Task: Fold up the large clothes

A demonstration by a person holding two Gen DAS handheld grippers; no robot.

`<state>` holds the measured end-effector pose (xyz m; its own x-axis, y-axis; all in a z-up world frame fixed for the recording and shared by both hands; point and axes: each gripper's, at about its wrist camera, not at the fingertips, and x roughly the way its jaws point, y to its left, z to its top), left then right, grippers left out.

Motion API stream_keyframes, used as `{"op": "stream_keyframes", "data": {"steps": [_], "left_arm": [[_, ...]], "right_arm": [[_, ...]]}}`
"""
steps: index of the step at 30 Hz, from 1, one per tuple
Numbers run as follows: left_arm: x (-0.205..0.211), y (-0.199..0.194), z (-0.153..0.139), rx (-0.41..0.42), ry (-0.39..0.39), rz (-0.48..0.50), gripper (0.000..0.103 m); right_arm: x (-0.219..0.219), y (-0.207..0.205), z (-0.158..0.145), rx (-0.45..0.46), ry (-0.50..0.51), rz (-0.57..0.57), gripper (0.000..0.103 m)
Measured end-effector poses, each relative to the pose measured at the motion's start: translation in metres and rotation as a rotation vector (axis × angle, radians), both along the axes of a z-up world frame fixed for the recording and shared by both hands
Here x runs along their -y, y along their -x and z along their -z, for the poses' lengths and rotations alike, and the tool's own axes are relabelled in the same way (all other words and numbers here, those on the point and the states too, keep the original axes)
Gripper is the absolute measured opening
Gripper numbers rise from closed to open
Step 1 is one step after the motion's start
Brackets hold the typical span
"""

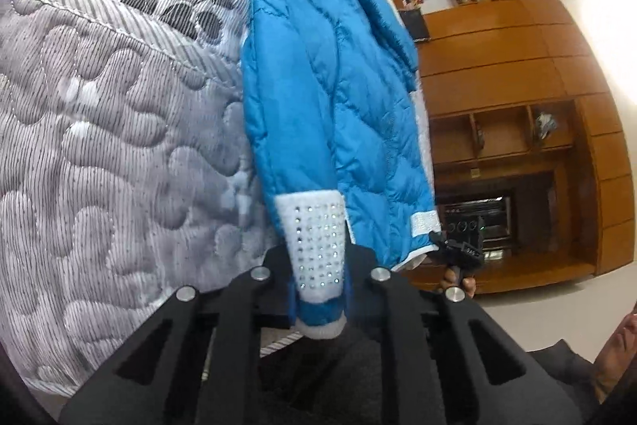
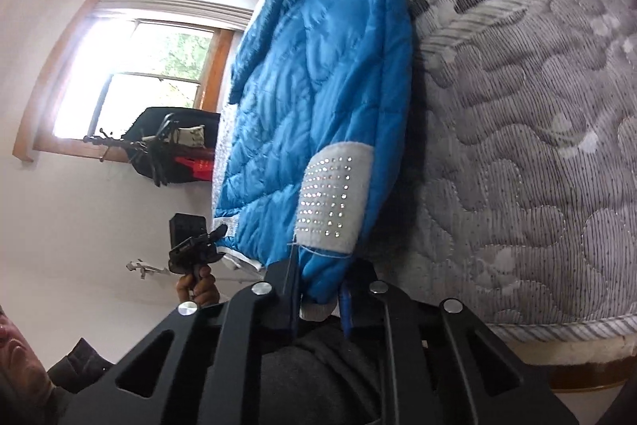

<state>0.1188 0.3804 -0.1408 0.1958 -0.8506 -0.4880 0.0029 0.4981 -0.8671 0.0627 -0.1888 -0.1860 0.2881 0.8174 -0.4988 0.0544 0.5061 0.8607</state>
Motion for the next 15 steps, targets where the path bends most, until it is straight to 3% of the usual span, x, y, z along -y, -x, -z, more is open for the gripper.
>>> {"op": "stream_keyframes", "data": {"steps": [4,15], "left_arm": [[-0.010,0.003,-0.010,0.033,0.059,-0.034,0.013],[-0.009,-0.017,-0.062,0.134,0.090,-0.063,0.012]], "right_arm": [[0.000,-0.006,-0.014,0.030,-0.030,0.016,0.014],[0.001,-0.043,-0.077,0.161,0.004,0.022,0.013]]}}
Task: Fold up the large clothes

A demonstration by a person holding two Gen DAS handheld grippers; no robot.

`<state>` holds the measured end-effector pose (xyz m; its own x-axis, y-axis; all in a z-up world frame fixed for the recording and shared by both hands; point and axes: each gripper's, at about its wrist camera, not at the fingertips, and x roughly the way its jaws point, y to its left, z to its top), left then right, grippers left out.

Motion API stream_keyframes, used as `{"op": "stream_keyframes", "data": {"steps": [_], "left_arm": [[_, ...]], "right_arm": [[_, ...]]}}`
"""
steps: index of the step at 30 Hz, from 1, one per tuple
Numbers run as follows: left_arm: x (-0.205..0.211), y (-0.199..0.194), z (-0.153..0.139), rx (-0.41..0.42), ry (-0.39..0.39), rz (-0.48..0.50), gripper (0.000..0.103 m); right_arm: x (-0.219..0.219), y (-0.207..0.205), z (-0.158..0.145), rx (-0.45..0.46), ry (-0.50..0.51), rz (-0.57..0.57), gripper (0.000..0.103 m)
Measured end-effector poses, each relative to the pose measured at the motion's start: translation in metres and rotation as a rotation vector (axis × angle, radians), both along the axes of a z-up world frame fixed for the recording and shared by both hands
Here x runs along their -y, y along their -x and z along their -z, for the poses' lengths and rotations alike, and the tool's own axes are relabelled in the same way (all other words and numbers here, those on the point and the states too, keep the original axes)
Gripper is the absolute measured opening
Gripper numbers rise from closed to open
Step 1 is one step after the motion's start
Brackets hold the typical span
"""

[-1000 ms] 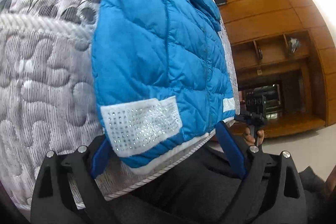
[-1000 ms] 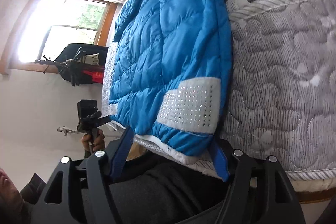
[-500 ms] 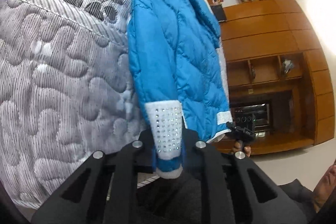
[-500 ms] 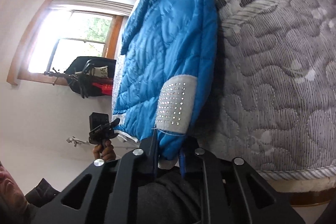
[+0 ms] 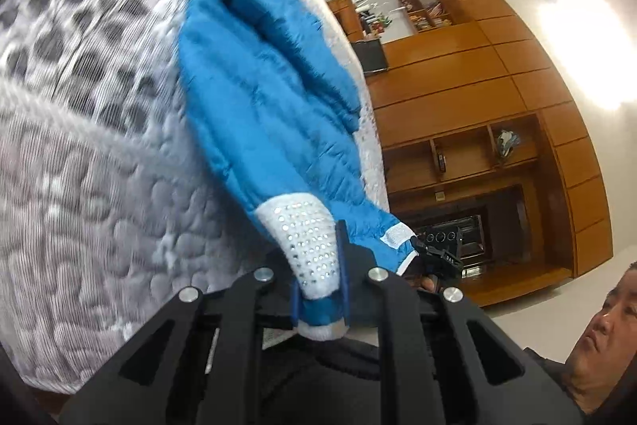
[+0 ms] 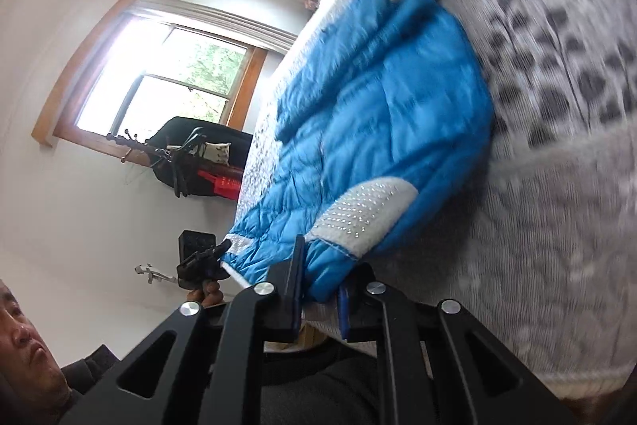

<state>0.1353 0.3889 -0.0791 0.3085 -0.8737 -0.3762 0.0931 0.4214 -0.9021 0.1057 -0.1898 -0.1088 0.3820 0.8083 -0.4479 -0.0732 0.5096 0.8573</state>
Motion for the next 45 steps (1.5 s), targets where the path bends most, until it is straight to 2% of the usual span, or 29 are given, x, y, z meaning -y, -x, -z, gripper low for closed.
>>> {"op": "stream_keyframes", "data": {"steps": [7,12,16,24,30,35,38,39,40,41,42,43,45], "left_arm": [[-0.008,-0.038,-0.021,0.025,0.063,-0.021,0.012],[0.000,-0.083,-0.032,0.023,0.045,-0.014,0.012],[0.003,-0.129,-0.033,0.000,0.013,-0.010,0.013],[0.011,-0.208,-0.011,-0.102,0.002,-0.012,0.013],[0.013,-0.259,0.013,-0.181,-0.022,-0.030,0.015],[0.007,-0.283,0.041,-0.254,0.043,-0.036,0.019],[0.002,-0.284,0.042,-0.257,0.076,-0.033,0.024],[0.001,-0.282,0.039,-0.241,0.081,-0.032,0.029],[-0.001,-0.280,0.033,-0.219,0.089,-0.032,0.042],[-0.003,-0.277,0.025,-0.187,0.089,-0.034,0.052],[-0.005,-0.276,0.018,-0.158,0.081,-0.039,0.071],[-0.008,-0.270,0.007,-0.118,0.072,-0.048,0.083],[-0.012,-0.266,-0.006,-0.068,0.035,-0.045,0.084]], "right_arm": [[0.001,-0.046,-0.034,0.065,0.047,0.016,0.013],[0.000,-0.092,-0.048,0.079,0.073,0.022,0.013],[0.003,-0.128,-0.045,0.067,0.076,0.043,0.013],[0.008,-0.205,-0.016,-0.021,0.122,0.079,0.013],[0.014,-0.265,0.017,-0.116,0.149,0.094,0.015],[0.023,-0.294,0.045,-0.183,0.090,0.092,0.020],[0.025,-0.300,0.050,-0.203,0.042,0.067,0.028],[0.026,-0.300,0.049,-0.204,0.024,0.056,0.039],[0.027,-0.300,0.044,-0.190,0.004,0.042,0.057],[0.028,-0.299,0.036,-0.164,0.000,0.036,0.064],[0.029,-0.297,0.029,-0.145,0.003,0.033,0.072],[0.030,-0.296,0.021,-0.126,0.003,0.025,0.073],[0.034,-0.292,0.007,-0.096,0.002,0.016,0.073]]}}
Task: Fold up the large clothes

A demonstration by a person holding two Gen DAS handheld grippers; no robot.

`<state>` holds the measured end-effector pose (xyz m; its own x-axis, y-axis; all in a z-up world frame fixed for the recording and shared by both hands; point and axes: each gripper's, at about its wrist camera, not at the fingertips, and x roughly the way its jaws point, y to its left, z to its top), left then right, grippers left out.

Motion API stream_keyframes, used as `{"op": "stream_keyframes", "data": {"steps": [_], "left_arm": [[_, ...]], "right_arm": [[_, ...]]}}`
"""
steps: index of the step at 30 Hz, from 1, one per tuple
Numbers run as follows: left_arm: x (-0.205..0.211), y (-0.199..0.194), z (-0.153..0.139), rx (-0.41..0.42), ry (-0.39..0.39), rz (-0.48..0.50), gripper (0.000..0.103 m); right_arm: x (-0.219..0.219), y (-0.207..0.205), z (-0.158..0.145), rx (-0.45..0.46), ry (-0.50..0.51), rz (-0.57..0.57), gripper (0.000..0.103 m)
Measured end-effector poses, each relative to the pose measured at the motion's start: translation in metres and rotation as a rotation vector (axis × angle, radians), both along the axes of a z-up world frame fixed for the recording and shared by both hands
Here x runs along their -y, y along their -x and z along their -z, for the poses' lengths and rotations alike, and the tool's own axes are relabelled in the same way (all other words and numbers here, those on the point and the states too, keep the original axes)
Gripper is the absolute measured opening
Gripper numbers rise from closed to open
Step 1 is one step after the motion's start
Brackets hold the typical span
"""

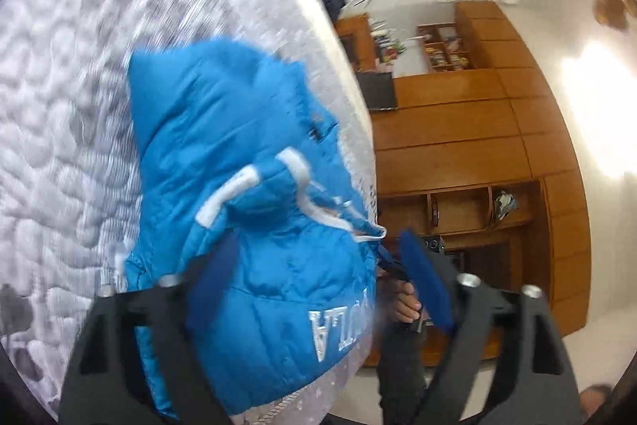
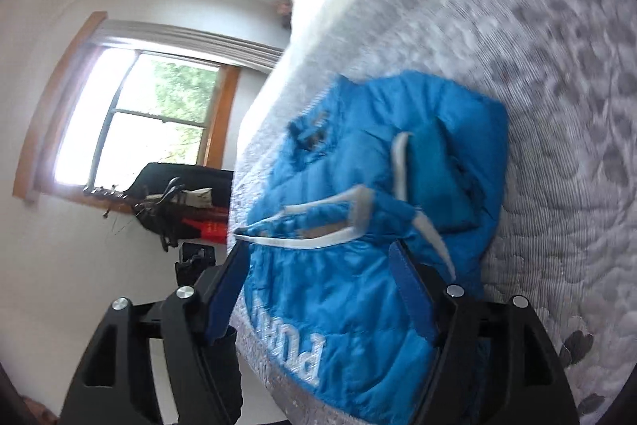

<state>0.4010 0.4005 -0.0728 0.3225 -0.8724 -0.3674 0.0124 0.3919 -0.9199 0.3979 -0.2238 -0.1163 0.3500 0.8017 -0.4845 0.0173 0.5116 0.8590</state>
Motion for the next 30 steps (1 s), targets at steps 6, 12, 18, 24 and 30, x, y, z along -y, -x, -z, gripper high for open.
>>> {"op": "stream_keyframes", "data": {"steps": [6,12,18,24,30], "left_arm": [[0.014,0.002,-0.030,0.178,-0.368,0.045,0.085],[0.035,-0.013,-0.020,0.208,-0.580,0.101,0.085],[0.050,-0.015,-0.012,0.233,-0.675,0.136,0.062],[0.049,0.002,-0.025,0.292,-0.702,0.123,0.017],[0.045,0.022,-0.039,0.338,-0.667,0.105,0.011]], "right_arm": [[-0.007,0.009,-0.032,0.139,0.290,-0.003,0.072],[-0.028,0.006,-0.011,0.161,0.532,-0.050,0.072],[-0.036,0.007,0.006,0.154,0.574,-0.084,0.045],[-0.044,0.023,-0.009,0.225,0.637,-0.061,0.019],[-0.050,0.041,-0.027,0.285,0.678,-0.033,0.013]]}}
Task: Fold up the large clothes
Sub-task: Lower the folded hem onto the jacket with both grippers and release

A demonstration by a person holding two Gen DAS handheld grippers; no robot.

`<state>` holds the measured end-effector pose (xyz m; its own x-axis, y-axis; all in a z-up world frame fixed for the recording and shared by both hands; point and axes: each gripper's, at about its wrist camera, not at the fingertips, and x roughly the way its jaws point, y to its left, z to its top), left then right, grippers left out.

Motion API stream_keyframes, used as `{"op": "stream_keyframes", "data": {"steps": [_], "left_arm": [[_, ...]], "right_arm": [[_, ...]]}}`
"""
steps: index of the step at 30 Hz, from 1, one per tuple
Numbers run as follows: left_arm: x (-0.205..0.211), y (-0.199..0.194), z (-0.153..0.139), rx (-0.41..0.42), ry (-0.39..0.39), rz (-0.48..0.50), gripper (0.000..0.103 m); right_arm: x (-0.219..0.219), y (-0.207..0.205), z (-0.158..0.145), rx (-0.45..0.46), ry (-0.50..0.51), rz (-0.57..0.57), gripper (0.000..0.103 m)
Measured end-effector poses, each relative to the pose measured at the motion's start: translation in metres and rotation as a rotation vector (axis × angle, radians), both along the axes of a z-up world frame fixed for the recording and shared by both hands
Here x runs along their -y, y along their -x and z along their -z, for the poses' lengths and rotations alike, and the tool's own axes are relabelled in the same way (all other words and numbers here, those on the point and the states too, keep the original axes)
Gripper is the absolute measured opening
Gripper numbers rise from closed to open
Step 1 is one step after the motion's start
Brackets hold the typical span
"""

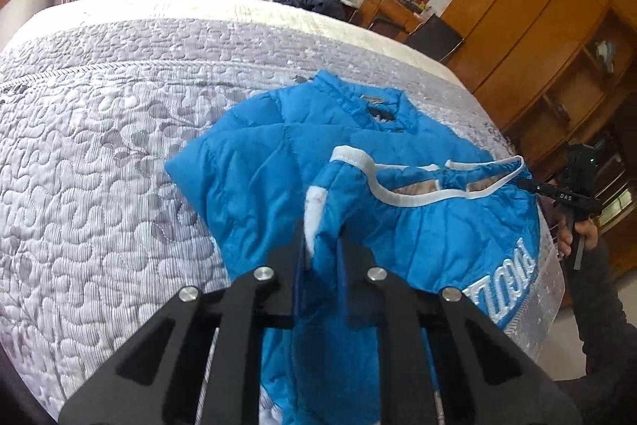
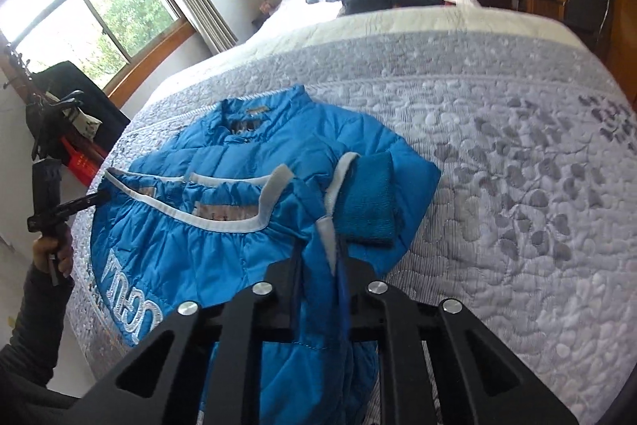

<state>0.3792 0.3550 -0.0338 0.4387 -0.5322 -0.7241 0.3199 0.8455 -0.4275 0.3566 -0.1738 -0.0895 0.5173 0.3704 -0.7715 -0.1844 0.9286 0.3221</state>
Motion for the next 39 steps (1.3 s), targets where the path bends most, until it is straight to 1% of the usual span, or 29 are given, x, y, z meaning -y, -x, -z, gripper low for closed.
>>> {"op": "stream_keyframes", "data": {"steps": [3,5,8,11,12,13,16,18,19,21,22,24,26,27,29,32,34,37,39], "left_arm": [[-0.003,0.012,-0.011,0.030,0.031,0.003,0.010],[-0.007,0.022,-0.024,0.055,0.062,0.005,0.009],[-0.011,0.032,-0.050,0.108,0.086,0.009,0.009],[-0.010,0.033,-0.084,0.189,0.081,0.010,0.008],[-0.009,0.030,-0.100,0.230,0.074,0.005,0.008],[-0.009,0.027,-0.110,0.259,0.067,0.001,0.008],[-0.003,0.006,-0.142,0.341,0.045,-0.017,0.008],[0.001,-0.013,-0.153,0.386,0.014,-0.037,0.008],[0.003,-0.028,-0.155,0.392,0.009,-0.055,0.008],[0.007,-0.053,-0.151,0.374,0.015,-0.082,0.008],[0.012,-0.073,-0.143,0.358,0.003,-0.099,0.007],[0.018,-0.098,-0.128,0.322,-0.010,-0.121,0.007],[0.022,-0.127,-0.103,0.263,-0.022,-0.153,0.007],[0.024,-0.139,-0.090,0.233,-0.027,-0.168,0.007],[0.025,-0.162,-0.059,0.161,-0.033,-0.200,0.007],[0.027,-0.184,-0.018,0.076,-0.056,-0.232,0.007],[0.024,-0.191,-0.001,0.034,-0.061,-0.244,0.007],[0.022,-0.200,0.017,-0.019,-0.082,-0.247,0.007],[0.021,-0.205,0.024,-0.039,-0.094,-0.250,0.007]], "right_arm": [[-0.005,0.014,-0.015,0.053,0.031,-0.002,0.012],[-0.010,0.024,-0.028,0.096,0.051,-0.005,0.011],[-0.015,0.035,-0.051,0.162,0.084,-0.002,0.011],[-0.019,0.036,-0.079,0.249,0.123,0.012,0.010],[-0.020,0.035,-0.087,0.274,0.133,0.020,0.010],[-0.021,0.030,-0.102,0.326,0.154,0.036,0.010],[-0.024,0.010,-0.126,0.415,0.199,0.080,0.010],[-0.027,-0.009,-0.136,0.459,0.239,0.110,0.010],[-0.026,-0.023,-0.139,0.471,0.246,0.130,0.010],[-0.026,-0.055,-0.139,0.468,0.252,0.166,0.010],[-0.028,-0.067,-0.137,0.465,0.260,0.176,0.010],[-0.032,-0.092,-0.127,0.443,0.288,0.189,0.010],[-0.039,-0.123,-0.109,0.404,0.336,0.198,0.009],[-0.042,-0.140,-0.095,0.373,0.357,0.204,0.009],[-0.043,-0.161,-0.070,0.314,0.377,0.215,0.009],[-0.042,-0.184,-0.036,0.237,0.398,0.227,0.009],[-0.040,-0.195,-0.015,0.182,0.412,0.234,0.009],[-0.038,-0.206,0.005,0.115,0.407,0.244,0.009],[-0.033,-0.213,0.016,0.080,0.392,0.254,0.009]]}}
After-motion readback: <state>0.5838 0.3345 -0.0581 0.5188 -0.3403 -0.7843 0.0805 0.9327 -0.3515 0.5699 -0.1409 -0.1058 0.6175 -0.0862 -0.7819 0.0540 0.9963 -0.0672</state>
